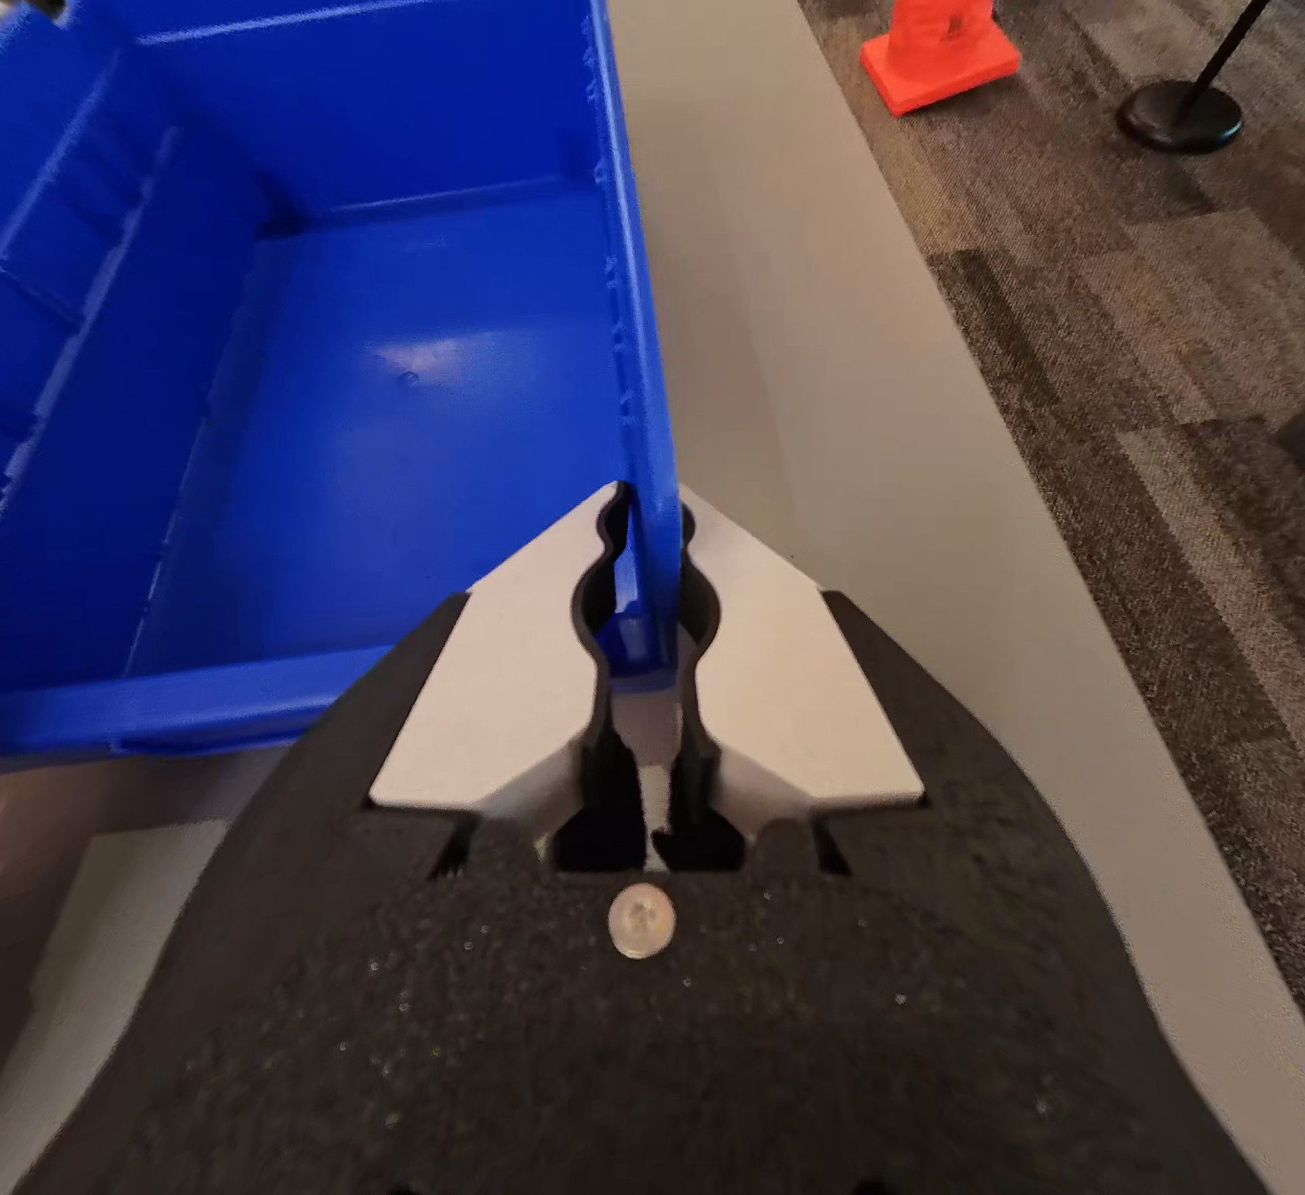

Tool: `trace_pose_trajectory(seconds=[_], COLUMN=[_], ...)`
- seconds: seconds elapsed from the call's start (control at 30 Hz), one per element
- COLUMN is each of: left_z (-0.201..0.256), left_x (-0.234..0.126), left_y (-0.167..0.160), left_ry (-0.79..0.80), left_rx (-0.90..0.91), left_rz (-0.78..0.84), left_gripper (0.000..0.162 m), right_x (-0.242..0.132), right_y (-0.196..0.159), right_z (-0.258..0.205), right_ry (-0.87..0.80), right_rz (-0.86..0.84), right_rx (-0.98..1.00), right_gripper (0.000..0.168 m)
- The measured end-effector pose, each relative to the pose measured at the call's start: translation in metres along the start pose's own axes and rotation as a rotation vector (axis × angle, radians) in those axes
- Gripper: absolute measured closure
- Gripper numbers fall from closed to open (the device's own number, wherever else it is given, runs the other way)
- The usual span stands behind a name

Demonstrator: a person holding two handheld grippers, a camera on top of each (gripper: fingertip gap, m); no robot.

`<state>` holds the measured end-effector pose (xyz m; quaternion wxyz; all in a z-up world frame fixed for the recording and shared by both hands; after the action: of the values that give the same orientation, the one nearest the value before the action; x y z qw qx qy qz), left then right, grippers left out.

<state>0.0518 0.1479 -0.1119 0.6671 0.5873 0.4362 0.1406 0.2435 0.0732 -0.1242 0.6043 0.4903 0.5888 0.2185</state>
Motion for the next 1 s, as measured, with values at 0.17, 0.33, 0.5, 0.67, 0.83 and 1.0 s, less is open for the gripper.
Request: trace_pose_trajectory(seconds=[0.17,0.33,0.5,0.67,0.83,1.0], left_z=[0.003,-0.043,-0.17,-0.285,-0.314,-0.312], left_x=[-0.017,-0.078,-0.127,-0.139,-0.116,-0.093], left_y=[0.001,0.019,0.029,-0.002,-0.039,-0.06], left_ry=[-0.147,-0.274,-0.148,0.057,0.046,0.007], left_rx=[-0.02,-0.063,-0.097,-0.104,-0.151,-0.142], left_rz=[-0.022,0.07,0.162,0.118,0.012,-0.044], left_gripper=[0.135,0.128,0.118,0.107,0.102,0.117], right_x=[-0.001,-0.031,-0.067,-0.074,-0.025,0.033], right_y=[0.001,0.028,0.08,0.108,0.053,-0.02], right_z=[0.001,-0.008,-0.068,-0.202,-0.32,-0.321], right_ry=[-0.075,-0.124,0.03,0.349,0.471,0.174], right_rz=[-0.007,0.098,0.295,0.35,0.22,0.086], right_rx=[0.007,-0.065,-0.085,-0.181,-0.191,-0.238], right_gripper=[0.153,0.138,0.123,0.112,0.1,0.108])
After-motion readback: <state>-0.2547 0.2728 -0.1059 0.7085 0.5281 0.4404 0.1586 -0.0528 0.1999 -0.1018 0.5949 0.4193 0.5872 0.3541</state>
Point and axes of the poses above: each gripper's, where its closed fingertips meet, x out along the fingers, y out of its top, z = x × y across the jaws, the point moved 4 cm from there along -x, back along the fingers, and after that the axes turned 10 degrees about y, right-handed, at the moved point
